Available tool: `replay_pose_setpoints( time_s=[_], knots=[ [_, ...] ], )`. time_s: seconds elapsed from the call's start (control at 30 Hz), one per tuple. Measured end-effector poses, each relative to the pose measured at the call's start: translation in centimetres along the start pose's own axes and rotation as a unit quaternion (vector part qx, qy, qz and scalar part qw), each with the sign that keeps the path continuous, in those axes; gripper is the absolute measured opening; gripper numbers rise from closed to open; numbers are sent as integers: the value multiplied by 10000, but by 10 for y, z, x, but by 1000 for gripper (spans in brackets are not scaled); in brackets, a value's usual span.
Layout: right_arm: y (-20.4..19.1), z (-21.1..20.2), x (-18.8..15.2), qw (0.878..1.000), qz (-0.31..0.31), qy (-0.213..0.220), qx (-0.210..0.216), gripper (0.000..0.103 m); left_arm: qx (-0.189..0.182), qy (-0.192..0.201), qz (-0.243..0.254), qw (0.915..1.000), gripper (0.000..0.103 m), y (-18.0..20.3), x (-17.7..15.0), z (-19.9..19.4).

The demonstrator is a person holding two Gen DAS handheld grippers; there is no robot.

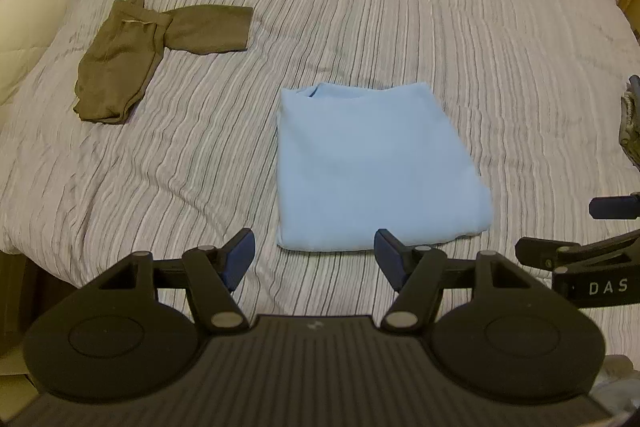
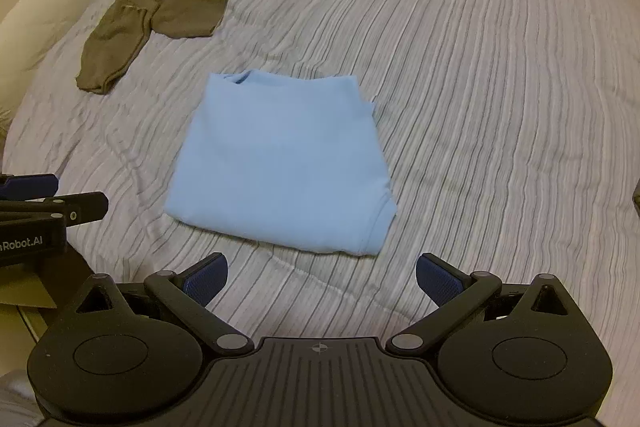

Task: Fold clothes
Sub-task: 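Release the sweatshirt and hold both grippers open above the folded bundle, then grasp the folded sweatshirt edges with both grippers and lift it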

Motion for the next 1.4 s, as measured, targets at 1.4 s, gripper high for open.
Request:
replay_pose_setpoints(
  time_s=[1.4],
  knots=[
    [149,174,18,9434,2391,845,2136,103,-2330,39,-1553,9600,60,-93,25,230]
  ],
)
Point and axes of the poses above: each gripper's, at about its wrist camera, not at the fingertips, and z roughly the way its jaws point, y to its right, x to its top, the point moved 6 cm from there along z, roughly the way its jaws point, and after that the axes turned 1 degree about -y, right-handed, at the moved point
